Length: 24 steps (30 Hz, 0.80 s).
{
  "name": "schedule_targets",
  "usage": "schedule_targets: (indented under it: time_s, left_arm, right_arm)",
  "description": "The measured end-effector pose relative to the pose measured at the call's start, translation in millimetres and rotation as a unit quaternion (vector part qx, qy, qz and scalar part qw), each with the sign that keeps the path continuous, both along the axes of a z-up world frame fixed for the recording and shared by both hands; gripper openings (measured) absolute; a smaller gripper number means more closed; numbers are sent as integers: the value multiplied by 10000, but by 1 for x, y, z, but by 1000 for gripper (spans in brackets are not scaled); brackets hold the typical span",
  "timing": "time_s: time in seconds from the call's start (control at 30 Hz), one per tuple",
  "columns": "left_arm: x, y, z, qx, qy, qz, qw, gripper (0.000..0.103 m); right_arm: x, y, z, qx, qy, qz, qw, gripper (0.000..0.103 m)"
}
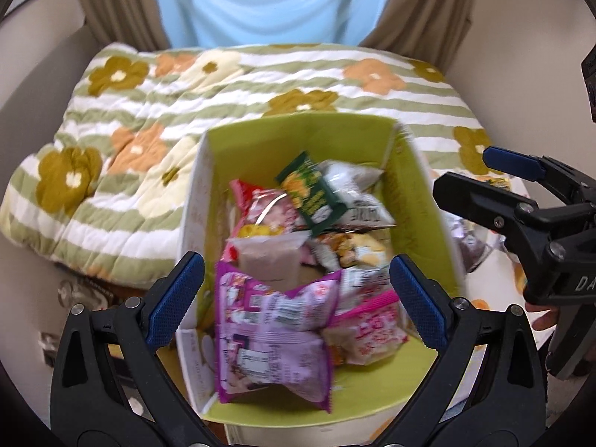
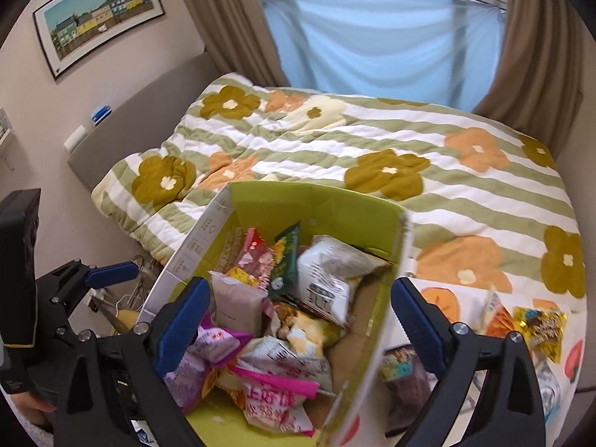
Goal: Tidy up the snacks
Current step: 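Move both tools back over the remaining snacks on the cloth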
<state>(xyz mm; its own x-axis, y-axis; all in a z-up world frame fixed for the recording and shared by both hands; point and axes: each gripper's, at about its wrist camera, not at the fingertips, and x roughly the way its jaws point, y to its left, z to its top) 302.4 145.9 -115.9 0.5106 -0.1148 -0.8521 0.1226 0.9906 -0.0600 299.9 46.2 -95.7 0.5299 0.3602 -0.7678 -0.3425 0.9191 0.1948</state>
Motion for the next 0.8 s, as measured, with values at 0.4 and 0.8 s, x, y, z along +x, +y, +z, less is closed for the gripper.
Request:
schedule_targets:
  time_s: [0.4, 0.8]
  left_arm:
    - [-17, -117, 15, -11, -184, -667, 9976, 99]
    - [-23, -261, -28, 714, 41, -571, 9958, 99]
  right_arm:
    - [-39, -115, 30, 44, -402, -706, 9967, 103]
    - [-71, -260, 12, -448, -391, -800, 9950, 103]
